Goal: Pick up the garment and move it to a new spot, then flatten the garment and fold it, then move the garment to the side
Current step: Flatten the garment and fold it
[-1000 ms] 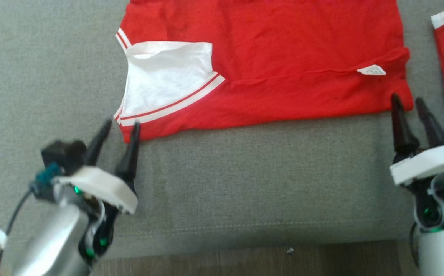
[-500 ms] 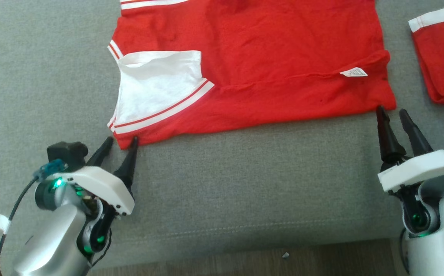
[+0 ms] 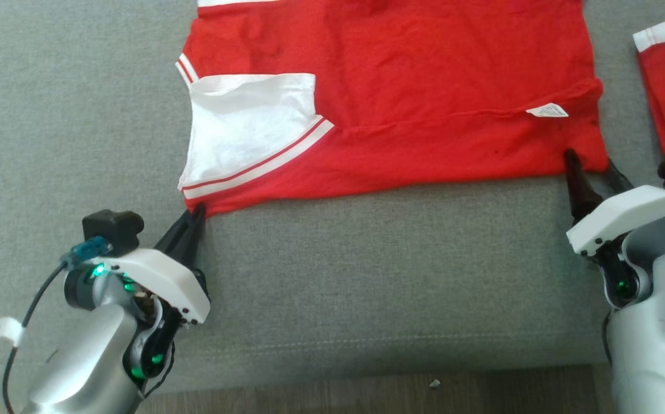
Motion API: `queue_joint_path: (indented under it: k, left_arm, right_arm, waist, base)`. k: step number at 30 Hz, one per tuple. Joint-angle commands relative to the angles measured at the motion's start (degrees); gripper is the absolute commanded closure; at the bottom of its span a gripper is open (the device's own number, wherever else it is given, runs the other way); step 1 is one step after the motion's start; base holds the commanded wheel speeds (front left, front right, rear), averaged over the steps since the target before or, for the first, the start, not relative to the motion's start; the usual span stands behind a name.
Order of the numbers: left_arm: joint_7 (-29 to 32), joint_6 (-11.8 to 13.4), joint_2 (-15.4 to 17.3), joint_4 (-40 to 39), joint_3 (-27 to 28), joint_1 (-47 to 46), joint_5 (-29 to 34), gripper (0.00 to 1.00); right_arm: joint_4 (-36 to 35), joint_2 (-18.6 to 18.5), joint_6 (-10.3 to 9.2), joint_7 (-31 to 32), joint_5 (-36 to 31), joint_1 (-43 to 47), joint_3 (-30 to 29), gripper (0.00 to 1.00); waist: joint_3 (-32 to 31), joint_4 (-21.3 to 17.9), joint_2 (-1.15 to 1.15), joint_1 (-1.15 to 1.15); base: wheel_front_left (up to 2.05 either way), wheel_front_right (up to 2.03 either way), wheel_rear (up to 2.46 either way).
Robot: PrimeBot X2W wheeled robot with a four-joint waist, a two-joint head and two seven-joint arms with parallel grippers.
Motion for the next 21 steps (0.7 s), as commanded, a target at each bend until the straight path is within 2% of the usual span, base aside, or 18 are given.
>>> queue_joint_path:
  k: [1, 8, 14, 21]
  left_arm:
    - [-0.63, 0.01, 1.23, -0.55, 1.64, -1.71, 0.16, 1.00]
    - [-1.75, -0.14, 1.57, -0.79, 1.91, -0.88, -0.27, 1.00]
    - [0.08, -0.27, 3.38, -5.87, 2.31, 4.04, -3.01, 1.00]
    - [5.31, 2.60, 5.91, -15.35, 0.37, 11.54, -4.48, 1.00]
  right_arm:
    - [-1.38, -0.19, 0.35, 0.01, -0.54, -0.88, 1.48, 1.00]
    - [-3.90, -2.20, 0.35, -0.03, 1.97, 3.53, 3.59, 1.00]
    - [-9.92, -6.94, 0.35, 3.21, 7.15, 9.68, 5.67, 1.00]
    - [-15.84, -10.12, 0.35, 7.76, 9.56, 16.26, 4.70, 1.00]
  waist:
    - [-0.09, 0.22, 0.00, 0.00]
    - [-1.52, 0.66, 0.00, 0.00]
    - [-3.01, 0.53, 0.00, 0.00]
    - [-2.90, 0.66, 0.00, 0.00]
  base:
    - [0.00, 0.00, 0.00]
    - [0.00, 0.00, 0.00]
    - [0.00, 0.00, 0.00]
    - [0.00, 0.00, 0.00]
